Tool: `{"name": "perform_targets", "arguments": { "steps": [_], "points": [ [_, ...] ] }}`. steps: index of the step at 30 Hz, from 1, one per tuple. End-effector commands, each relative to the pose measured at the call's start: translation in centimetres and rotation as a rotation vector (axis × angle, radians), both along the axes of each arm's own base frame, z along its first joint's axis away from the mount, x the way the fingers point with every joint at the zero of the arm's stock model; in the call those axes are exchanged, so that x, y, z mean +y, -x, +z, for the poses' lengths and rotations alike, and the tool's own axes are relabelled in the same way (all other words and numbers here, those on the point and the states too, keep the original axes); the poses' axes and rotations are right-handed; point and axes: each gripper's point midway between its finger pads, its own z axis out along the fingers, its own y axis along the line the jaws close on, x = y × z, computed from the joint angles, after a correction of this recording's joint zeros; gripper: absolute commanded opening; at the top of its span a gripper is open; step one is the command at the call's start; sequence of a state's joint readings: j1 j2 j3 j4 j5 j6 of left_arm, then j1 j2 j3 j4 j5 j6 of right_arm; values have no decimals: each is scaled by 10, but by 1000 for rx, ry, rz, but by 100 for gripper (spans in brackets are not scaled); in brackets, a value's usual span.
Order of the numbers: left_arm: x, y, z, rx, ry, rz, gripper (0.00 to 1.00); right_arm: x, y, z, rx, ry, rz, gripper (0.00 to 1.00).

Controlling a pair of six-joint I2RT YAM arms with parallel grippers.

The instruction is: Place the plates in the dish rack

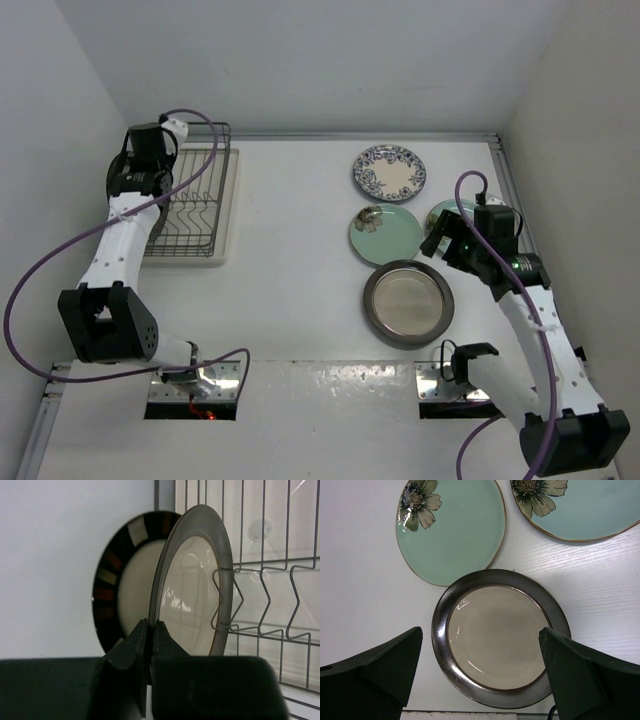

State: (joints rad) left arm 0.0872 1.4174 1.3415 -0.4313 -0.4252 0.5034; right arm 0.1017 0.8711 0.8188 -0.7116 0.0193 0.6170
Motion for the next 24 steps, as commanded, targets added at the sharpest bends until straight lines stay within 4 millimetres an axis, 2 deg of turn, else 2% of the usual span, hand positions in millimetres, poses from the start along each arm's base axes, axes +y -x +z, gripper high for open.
{"name": "perform_targets", "arguments": {
  "steps": [1,4,5,6,8,9,10,11,14,16,17,18,20,24],
  "points": [
    [20,5,35,-160,-5,90,0,1,-4,4,-29,1,-1,100],
    [26,6,26,-142,4,127,1,0,-5,3,-29,0,-7,100],
    [32,8,23,-137,2,156,6,0,-4,0,-21,-2,-8,100],
    [32,8,23,-137,2,156,17,1,-4,-2,-16,-7,-11,100],
    [33,9,17,-114,-1,166,25,2,-5,-2,-14,-16,-12,100],
    [33,8,20,-128,5,169,37,3,-5,-3,-10,-21,-10,100],
    [33,8,20,-128,5,170,43,3,-6,-4,-5,-23,-14,100],
    [33,9,19,-119,6,170,47,4,-6,-5,0,-29,-18,100],
    [35,10,31,-134,-1,180,58,1,-7,-9,31,-32,-61,100],
    [30,5,56,-185,18,153,67,-10,-4,-19,85,1,-130,100],
    [30,6,54,-175,19,153,69,-10,-2,-23,107,1,-138,100],
    [29,3,69,-203,21,145,71,-14,1,-29,148,17,-158,100],
    [12,-2,95,-247,24,101,75,-19,7,-43,227,31,-196,100],
    [-26,-10,129,-315,35,6,84,-25,15,-68,321,-42,-283,100]
  ]
}}
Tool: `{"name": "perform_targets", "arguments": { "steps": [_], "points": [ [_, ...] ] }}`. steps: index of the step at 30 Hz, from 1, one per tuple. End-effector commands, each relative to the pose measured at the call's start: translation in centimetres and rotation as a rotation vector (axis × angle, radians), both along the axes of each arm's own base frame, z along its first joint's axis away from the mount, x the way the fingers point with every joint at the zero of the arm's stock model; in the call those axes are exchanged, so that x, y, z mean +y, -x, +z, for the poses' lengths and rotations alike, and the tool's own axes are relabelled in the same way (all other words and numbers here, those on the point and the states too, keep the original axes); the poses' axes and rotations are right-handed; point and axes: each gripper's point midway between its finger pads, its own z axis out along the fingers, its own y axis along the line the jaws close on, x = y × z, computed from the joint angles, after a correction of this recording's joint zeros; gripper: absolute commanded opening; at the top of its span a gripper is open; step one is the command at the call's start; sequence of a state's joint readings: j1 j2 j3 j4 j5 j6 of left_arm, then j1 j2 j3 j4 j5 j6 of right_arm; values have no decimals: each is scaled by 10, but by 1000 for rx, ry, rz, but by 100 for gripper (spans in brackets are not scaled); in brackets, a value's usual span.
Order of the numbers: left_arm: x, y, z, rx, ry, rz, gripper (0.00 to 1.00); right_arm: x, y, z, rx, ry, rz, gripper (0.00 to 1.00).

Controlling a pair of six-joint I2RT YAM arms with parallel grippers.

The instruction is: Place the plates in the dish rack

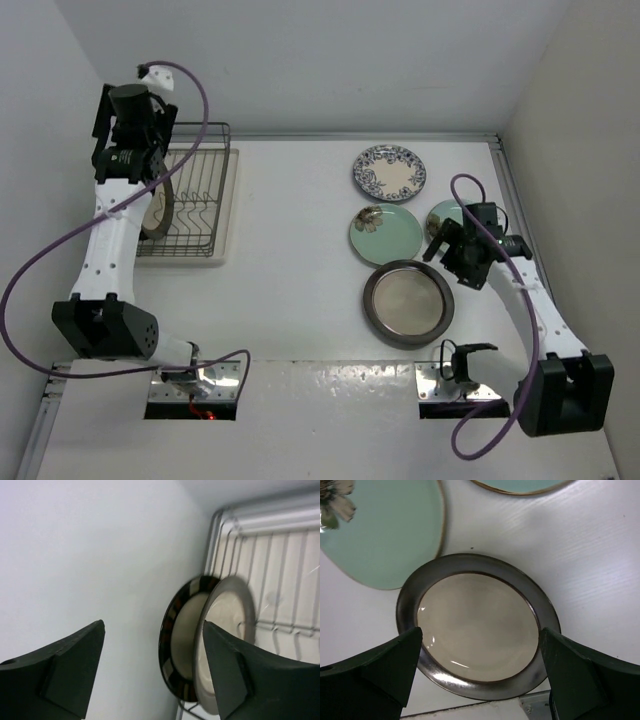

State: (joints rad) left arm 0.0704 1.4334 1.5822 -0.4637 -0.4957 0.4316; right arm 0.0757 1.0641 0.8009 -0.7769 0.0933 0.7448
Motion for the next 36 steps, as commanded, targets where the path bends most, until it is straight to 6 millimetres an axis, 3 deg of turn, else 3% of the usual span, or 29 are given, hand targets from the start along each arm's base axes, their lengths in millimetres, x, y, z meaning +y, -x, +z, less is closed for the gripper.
{"name": "perform_targets", "arguments": {
  "steps": [1,4,6,7,9,10,12,15,16,19,21,25,30,35,36],
  "points": [
    [-35,-3,46,-112,11,-87,86,-9,9,-20,68,-57,-134,100],
    [-70,-5,63,-114,24,-191,87,-14,19,-40,108,-125,-211,100],
    [-108,-6,60,-75,70,-327,86,-21,27,-49,130,-97,-242,100],
    [-139,-8,55,-51,121,-468,84,-25,30,-52,135,-73,-249,100],
    [-204,1,20,95,202,-702,83,-26,38,-60,152,-54,-252,100],
    [-250,10,-3,181,283,-899,83,-30,40,-63,159,-24,-259,100],
    [-317,43,-46,365,356,-1132,83,-30,47,-70,188,-8,-258,100],
    [-389,88,-113,625,525,-1338,84,-37,52,-86,210,67,-261,100],
    [-402,99,-135,699,583,-1374,84,-40,56,-91,226,85,-263,98],
    [-424,113,-192,870,666,-1371,81,-37,57,-108,263,76,-260,89],
    [-439,124,-210,929,731,-1425,81,-24,50,-116,240,41,-206,74],
    [-450,125,-222,953,787,-1456,81,-7,48,-123,212,-12,-129,54],
    [-446,132,-257,1035,859,-1450,81,14,57,-124,162,-77,-25,39],
    [-426,130,-297,1110,877,-1348,81,36,61,-124,77,-127,100,27],
    [-422,133,-303,1127,875,-1332,81,43,66,-127,85,-146,130,20]
  ]
}}
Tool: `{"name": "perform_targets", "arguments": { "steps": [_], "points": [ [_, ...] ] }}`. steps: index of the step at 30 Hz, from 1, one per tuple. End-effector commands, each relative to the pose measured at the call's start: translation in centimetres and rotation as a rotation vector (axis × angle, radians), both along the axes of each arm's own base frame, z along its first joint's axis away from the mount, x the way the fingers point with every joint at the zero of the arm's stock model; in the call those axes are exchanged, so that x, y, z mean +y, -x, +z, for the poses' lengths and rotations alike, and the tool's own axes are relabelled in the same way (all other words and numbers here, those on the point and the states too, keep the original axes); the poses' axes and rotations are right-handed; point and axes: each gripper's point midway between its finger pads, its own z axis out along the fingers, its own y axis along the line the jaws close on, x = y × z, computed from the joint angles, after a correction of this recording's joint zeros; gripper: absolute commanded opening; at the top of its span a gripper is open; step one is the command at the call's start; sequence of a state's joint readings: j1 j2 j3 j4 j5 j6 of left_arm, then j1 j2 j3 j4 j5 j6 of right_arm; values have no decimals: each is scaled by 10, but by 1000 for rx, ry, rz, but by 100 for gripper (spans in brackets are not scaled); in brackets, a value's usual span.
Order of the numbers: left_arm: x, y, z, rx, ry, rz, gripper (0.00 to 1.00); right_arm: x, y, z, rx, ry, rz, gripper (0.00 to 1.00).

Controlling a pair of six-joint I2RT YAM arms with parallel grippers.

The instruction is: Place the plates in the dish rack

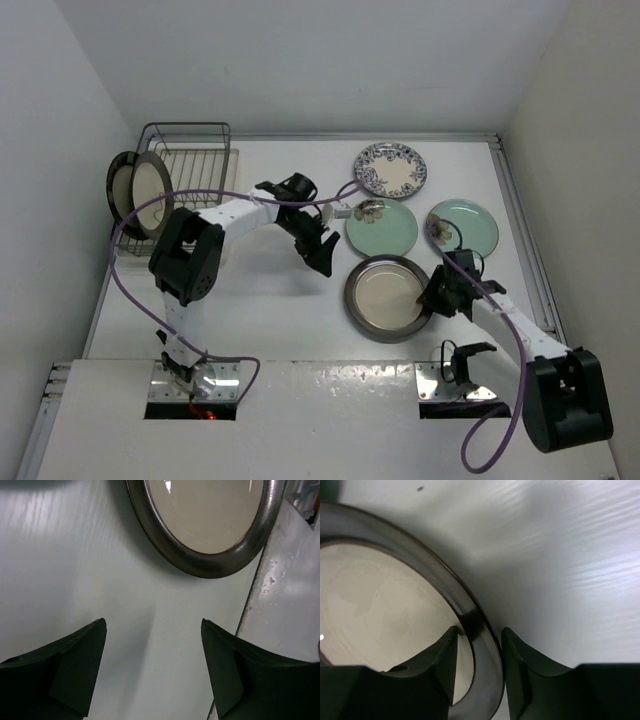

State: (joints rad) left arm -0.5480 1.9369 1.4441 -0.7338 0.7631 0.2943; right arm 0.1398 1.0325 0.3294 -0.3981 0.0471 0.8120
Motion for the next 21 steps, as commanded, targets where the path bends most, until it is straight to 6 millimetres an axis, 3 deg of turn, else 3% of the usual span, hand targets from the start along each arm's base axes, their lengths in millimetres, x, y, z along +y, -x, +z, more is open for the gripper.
{"name": "perform_targets", "arguments": {
  "steps": [1,3,9,13,15,16,19,21],
  "points": [
    [9,9,-28,66,-18,-9,81,30,14,-12,1,-92,126,16],
    [12,13,-39,92,-34,-15,81,42,10,-9,-22,-119,169,10],
    [6,31,-58,222,18,-47,81,75,3,-1,-53,-147,306,10],
    [8,40,-78,289,6,-52,75,89,-3,2,-82,-167,336,1],
    [7,48,-83,345,17,-50,59,99,-5,5,-88,-180,367,1],
    [7,48,-83,345,17,-50,59,102,-7,6,-90,-181,371,0],
    [12,48,-86,355,1,-31,33,109,-10,6,-90,-185,377,0],
    [13,42,-79,335,13,-22,22,111,-13,8,-108,-191,367,0]
  ]
}}
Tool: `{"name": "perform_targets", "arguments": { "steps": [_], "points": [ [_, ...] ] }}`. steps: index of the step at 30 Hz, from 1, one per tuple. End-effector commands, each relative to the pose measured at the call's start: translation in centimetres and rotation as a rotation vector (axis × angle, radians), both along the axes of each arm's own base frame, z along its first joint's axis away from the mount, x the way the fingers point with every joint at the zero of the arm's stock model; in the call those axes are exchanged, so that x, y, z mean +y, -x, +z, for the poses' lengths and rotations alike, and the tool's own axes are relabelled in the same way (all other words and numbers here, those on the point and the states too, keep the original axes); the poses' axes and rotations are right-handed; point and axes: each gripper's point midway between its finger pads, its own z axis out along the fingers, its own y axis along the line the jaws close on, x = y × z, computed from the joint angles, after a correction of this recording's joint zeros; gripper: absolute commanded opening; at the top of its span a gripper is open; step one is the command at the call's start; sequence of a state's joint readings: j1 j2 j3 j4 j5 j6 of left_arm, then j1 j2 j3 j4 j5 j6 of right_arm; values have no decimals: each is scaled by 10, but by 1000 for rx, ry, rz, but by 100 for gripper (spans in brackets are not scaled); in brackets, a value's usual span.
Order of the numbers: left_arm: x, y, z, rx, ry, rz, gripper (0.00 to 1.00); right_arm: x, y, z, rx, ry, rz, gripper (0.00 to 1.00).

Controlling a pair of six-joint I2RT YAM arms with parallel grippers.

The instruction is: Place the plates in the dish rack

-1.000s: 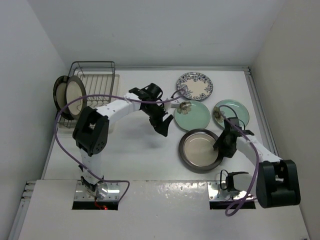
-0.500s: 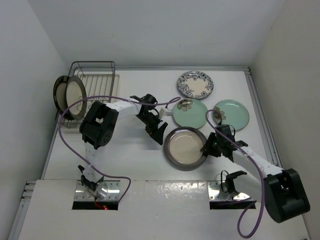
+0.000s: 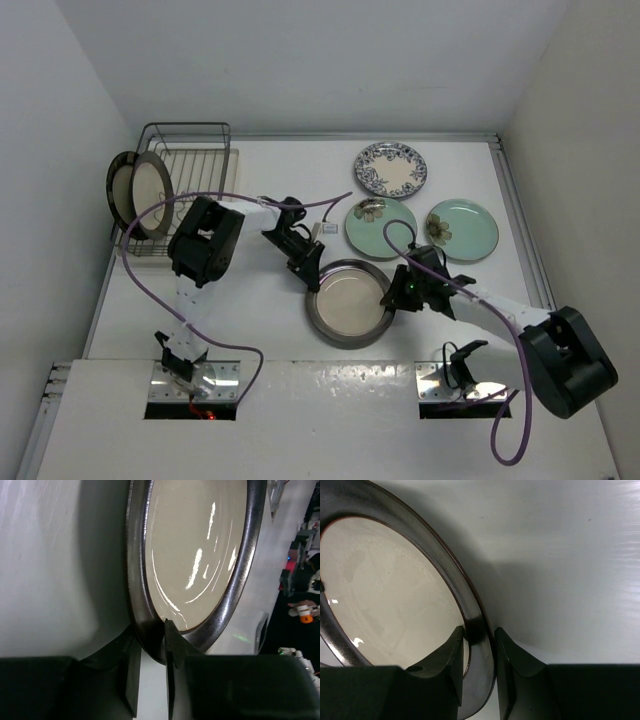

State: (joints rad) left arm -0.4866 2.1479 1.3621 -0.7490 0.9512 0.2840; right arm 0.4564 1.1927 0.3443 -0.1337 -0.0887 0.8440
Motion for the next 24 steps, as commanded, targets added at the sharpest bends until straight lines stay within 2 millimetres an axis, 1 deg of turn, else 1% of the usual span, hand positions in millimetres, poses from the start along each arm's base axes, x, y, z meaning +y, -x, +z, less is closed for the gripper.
{"name": "perform_targets", "arguments": {
  "steps": [1,2,3,4,5,6,7,8,9,10,11,12,13,14,15,16,17,18,19,20,21,22,24],
  "points": [
    [-5,7,-6,-40,20,-51,16,13,-7,5,-34,-31,2,0],
    [-3,4,-3,-48,24,-41,0,13,-8,6,-38,-37,-6,0],
    [0,1,1,-48,24,-29,0,14,-10,9,-55,-42,-4,0],
    [-1,-2,12,-68,34,-28,0,13,-11,10,-57,-42,-7,0],
    [1,-10,20,-84,42,-13,0,15,-13,13,-65,-44,-3,4],
    [3,-17,29,-105,51,-6,0,14,-9,14,-57,-35,13,15],
    [3,-17,47,-131,64,-13,0,15,-13,19,-66,-35,14,39],
    [7,-32,60,-192,50,4,0,16,-17,25,-84,-29,28,55],
    [11,-41,71,-233,29,23,0,11,-11,22,-61,3,49,68],
    [14,-45,83,-268,7,35,0,13,-17,31,-77,7,54,77],
    [14,-57,103,-344,3,44,0,10,-19,34,-87,27,67,88],
    [19,-66,125,-442,-16,62,0,6,-16,33,-80,56,81,93],
    [21,-69,139,-480,-23,77,0,6,-16,38,-83,62,93,97],
    [21,-75,155,-536,-16,88,0,0,-19,42,-100,100,108,100],
    [25,-79,166,-578,-32,109,0,0,-20,45,-106,105,113,100],
    [27,-79,182,-618,-29,119,0,-2,-21,49,-111,114,109,100],
    [30,-79,190,-628,-37,131,0,-1,-23,56,-132,116,123,100],
    [29,-81,202,-664,-41,135,0,-5,-29,61,-158,135,109,100],
    [31,-81,214,-691,-43,143,0,-6,-29,62,-153,143,107,100],
    [34,-82,218,-699,-61,150,0,-9,-33,70,-187,146,97,100],
    [39,-90,235,-762,-81,176,0,-10,-37,77,-211,149,89,100],
    [43,-97,242,-797,-101,195,0,-11,-38,79,-218,155,89,100],
    [55,-105,264,-878,-153,243,0,-12,-42,88,-250,160,88,100]
  ]
}}
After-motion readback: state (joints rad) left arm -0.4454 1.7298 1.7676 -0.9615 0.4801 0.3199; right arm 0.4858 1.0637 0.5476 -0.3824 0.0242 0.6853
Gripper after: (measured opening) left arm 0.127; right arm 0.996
